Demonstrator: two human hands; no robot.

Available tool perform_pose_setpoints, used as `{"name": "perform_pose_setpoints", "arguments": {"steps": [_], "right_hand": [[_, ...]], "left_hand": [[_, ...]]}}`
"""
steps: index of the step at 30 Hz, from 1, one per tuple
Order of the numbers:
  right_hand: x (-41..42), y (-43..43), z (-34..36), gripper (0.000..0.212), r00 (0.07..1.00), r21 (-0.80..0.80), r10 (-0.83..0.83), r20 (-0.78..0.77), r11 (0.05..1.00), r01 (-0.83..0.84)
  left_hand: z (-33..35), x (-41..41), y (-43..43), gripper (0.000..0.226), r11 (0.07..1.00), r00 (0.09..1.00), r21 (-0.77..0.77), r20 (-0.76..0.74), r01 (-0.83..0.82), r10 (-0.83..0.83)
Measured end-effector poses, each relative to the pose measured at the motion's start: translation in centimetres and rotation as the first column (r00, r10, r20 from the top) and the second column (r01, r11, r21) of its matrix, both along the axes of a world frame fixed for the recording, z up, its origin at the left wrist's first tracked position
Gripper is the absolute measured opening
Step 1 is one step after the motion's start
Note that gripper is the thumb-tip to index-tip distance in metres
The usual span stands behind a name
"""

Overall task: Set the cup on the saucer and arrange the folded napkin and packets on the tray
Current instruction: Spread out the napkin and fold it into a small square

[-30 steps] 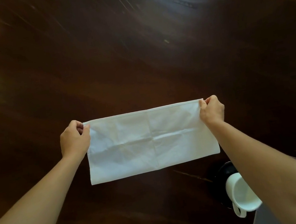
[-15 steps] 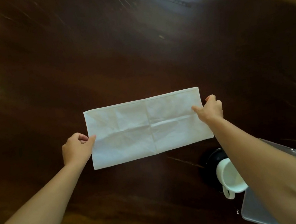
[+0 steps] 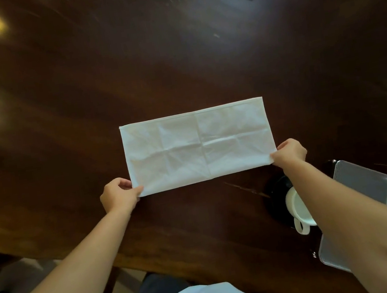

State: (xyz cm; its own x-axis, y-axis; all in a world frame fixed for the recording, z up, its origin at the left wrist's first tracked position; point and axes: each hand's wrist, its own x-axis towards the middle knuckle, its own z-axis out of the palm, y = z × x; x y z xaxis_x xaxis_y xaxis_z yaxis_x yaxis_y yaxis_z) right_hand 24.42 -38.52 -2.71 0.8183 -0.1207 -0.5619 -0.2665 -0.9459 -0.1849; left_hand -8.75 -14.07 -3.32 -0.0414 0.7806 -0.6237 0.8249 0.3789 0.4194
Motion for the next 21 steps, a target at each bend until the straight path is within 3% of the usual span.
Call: {"name": "perform_pose_setpoints", "arguments": {"steps": [3, 7, 9, 11, 13, 15, 21], "right_hand": [[0.2, -1.1, -0.3, 0.031, 0.969, 0.140, -0.235, -0.071, 0.960, 0.243], [1.1, -2.3, 0.7, 0.033, 0.907, 0.352, -0.307, -0.287, 0.847, 0.398], [1.1, -2.5, 1.2, 0.024, 0.868, 0.362, -0.388, -0.311, 0.796, 0.486], [0.8, -2.2, 2.1, 0.020, 0.826, 0.361, -0.476, -0.301, 0.745, 0.561], [0.3, -1.9, 3.1, 0.024, 0.838, 0.403, -0.475, -0.267, 0.735, 0.545], [-0.5, -1.4, 4.4, 0.023, 0.865, 0.446, -0.447, -0.229, 0.741, 0.501], [-2.6, 1.7, 9.9, 0.020, 0.951, 0.608, -0.299, -0.079, 0.742, 0.284]], "left_hand": [[0.2, -0.4, -0.6, 0.028, 0.999, 0.999, 0.032, -0.034, -0.001, 0.002], [0.7, -0.8, -0.9, 0.033, 0.991, 0.994, 0.104, -0.078, 0.087, -0.079], [0.7, -1.3, -1.5, 0.038, 0.946, 0.961, 0.181, -0.106, 0.269, -0.253], [0.6, -1.7, -2.2, 0.038, 0.781, 0.841, 0.312, -0.191, 0.541, -0.506], [0.5, -2.0, -3.3, 0.035, 0.543, 0.658, 0.385, -0.304, 0.746, -0.689], [0.4, -2.3, -4.5, 0.032, 0.421, 0.541, 0.365, -0.349, 0.830, -0.765], [0.0, -3.8, -7.7, 0.062, 0.367, 0.396, 0.151, -0.405, 0.918, -0.824]]}}
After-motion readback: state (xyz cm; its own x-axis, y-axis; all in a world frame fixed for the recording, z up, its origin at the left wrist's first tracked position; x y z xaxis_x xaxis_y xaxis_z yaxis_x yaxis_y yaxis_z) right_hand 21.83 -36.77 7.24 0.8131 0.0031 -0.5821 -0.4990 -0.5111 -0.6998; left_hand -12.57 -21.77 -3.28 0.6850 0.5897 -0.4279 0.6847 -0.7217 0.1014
